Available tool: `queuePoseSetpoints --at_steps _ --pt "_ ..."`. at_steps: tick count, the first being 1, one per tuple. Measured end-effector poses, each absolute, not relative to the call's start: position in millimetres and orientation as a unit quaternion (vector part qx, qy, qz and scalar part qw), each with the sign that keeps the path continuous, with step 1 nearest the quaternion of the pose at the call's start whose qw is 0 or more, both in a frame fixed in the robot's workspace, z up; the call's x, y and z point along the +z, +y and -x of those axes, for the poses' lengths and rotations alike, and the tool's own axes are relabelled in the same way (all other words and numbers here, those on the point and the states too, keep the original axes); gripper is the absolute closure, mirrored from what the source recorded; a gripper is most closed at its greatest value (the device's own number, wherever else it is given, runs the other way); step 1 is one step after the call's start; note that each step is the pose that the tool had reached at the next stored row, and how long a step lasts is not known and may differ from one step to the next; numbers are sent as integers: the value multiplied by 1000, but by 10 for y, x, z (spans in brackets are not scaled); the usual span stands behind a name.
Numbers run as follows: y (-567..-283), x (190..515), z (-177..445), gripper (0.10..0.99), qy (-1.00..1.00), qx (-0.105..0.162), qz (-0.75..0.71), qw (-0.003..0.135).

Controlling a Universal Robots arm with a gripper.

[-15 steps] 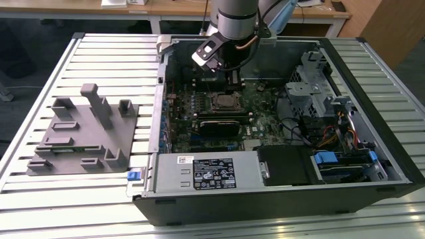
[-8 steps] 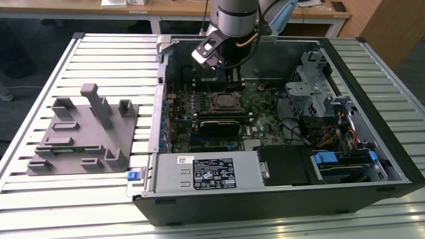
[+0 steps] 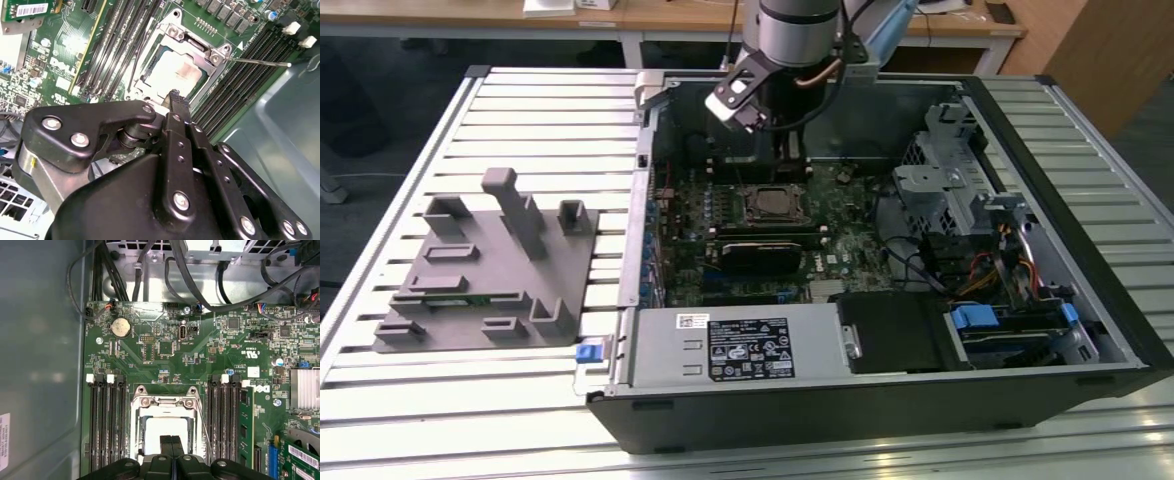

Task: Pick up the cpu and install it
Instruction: 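Install the first cpu locking lever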

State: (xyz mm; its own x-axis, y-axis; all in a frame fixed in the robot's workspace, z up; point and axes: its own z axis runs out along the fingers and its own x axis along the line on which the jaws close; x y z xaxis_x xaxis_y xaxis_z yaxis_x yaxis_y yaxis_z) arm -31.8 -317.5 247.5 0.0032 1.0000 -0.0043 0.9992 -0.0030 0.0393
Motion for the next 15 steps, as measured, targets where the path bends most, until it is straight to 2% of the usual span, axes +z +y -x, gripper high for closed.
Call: queuePoseSetpoints --at_steps 15 --pt "-3175 2689 318 980 706 12 -708 15"
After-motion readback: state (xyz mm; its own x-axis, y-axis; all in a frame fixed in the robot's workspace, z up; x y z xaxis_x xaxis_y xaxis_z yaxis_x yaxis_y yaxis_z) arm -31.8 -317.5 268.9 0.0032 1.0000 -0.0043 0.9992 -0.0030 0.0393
